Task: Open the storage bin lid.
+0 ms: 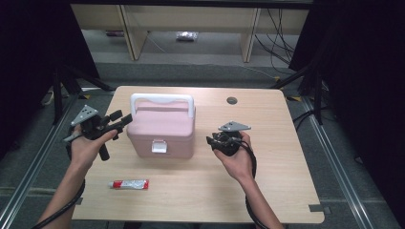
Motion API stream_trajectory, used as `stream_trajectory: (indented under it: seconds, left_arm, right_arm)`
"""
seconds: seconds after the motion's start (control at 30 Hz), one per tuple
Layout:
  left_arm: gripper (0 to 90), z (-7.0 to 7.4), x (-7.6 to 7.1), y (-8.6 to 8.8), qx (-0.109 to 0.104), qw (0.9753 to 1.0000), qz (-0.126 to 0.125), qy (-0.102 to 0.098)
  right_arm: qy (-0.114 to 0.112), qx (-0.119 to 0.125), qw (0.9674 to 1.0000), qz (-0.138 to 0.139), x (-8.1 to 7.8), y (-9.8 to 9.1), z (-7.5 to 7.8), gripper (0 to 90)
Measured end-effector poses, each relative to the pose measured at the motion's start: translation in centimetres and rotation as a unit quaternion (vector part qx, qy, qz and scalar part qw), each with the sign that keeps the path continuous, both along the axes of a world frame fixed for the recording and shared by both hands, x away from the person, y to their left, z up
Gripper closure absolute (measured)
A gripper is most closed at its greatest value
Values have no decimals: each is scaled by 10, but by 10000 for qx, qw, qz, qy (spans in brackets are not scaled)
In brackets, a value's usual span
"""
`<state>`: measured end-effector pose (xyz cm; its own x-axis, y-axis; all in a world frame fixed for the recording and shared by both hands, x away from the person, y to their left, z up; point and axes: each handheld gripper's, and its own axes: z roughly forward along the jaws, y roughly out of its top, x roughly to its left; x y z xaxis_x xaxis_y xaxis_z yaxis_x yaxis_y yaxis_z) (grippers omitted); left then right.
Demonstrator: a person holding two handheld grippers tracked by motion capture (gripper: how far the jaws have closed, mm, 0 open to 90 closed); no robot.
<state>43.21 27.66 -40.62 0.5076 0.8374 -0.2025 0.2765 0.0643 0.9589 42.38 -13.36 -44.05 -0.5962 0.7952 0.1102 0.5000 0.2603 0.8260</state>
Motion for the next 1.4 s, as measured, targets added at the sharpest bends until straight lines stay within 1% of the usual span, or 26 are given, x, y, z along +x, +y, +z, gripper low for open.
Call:
stream_trajectory:
  seconds: [0.03,0.07,0.1,0.23,0.4,0.57,0.6,0.63,0.67,0.7,0.73,0.77,0.8,0.83,0.87,0.93,1.0,1.03,1.1,1.13,1.17,1.2,1.27,1.33,1.37,1.4]
  left_arm:
    - [466,1,3,-1,-31,10000,-13,1]
    - [470,2,5,-2,-6,10000,-14,19]
    - [473,2,7,-3,2,10000,-36,17]
    - [481,4,19,-7,158,9998,-76,122]
    - [491,4,34,-12,170,9994,22,316]
    - [516,7,48,-13,278,9991,57,330]
    - [526,6,49,-14,268,9989,81,374]
    - [546,6,50,-14,250,9988,94,421]
    - [565,5,52,-14,309,9986,109,423]
    - [587,5,53,-14,362,9984,96,427]
    - [605,4,53,-15,303,9983,112,492]
    - [629,3,53,-15,258,9982,140,530]
    - [649,3,54,-15,280,9983,136,499]
    - [673,3,53,-15,259,9983,152,506]
    - [712,3,53,-16,212,9982,159,539]
    - [722,4,52,-16,75,9974,241,670]
    - [725,4,52,-17,32,9972,267,691]
    - [727,4,52,-17,4,9971,291,709]
    - [729,6,52,-18,-5,9968,317,731]
    - [729,7,52,-18,-33,9964,344,778]
    - [729,8,52,-19,-69,9961,368,800]
    - [730,10,52,-19,-90,9958,372,827]
    - [730,13,53,-18,-122,9952,403,883]
    - [729,16,55,-19,-150,9943,418,971]
    - [729,17,56,-19,-156,9942,422,981]
    - [729,18,56,-19,-166,9939,425,1005]
  right_arm:
    - [33,48,10000,-31,-2,1,0,676]
    - [-31,-20,10000,1,-2,1,1,675]
    - [25,19,10000,-38,-6,3,0,674]
    - [-74,-43,9999,55,-7,4,-1,669]
    - [-135,-48,9999,38,-9,3,3,661]
    - [-178,-50,9998,54,-9,3,4,652]
    - [-163,-29,9999,34,-10,3,3,652]
    - [-24,121,9999,32,-11,5,3,651]
    - [-7,60,10000,30,-11,5,4,651]
    - [-65,120,9999,56,-11,6,3,652]
    - [-65,60,9999,48,-11,6,4,652]
    - [-3,110,9999,53,-12,7,5,654]
    - [-112,78,9998,108,-11,8,5,655]
    - [-89,61,9999,105,-12,8,5,656]
    - [-116,154,9998,106,-13,11,5,658]
    - [-140,116,9996,195,-13,12,6,662]
    - [-101,156,9996,220,-13,13,6,666]
    - [-143,93,9996,203,-14,13,7,672]
    - [-44,210,9996,209,-15,16,8,686]
    - [-156,158,9993,307,-14,16,9,696]
    - [-160,181,9992,304,-14,16,9,708]
    - [-84,259,9993,258,-17,18,10,724]
    - [-82,221,9993,288,-17,18,12,767]
    - [-221,218,9987,400,-16,19,12,823]
    - [-144,235,9987,439,-18,21,14,868]
    - [-144,235,9987,439,-18,21,14,868]
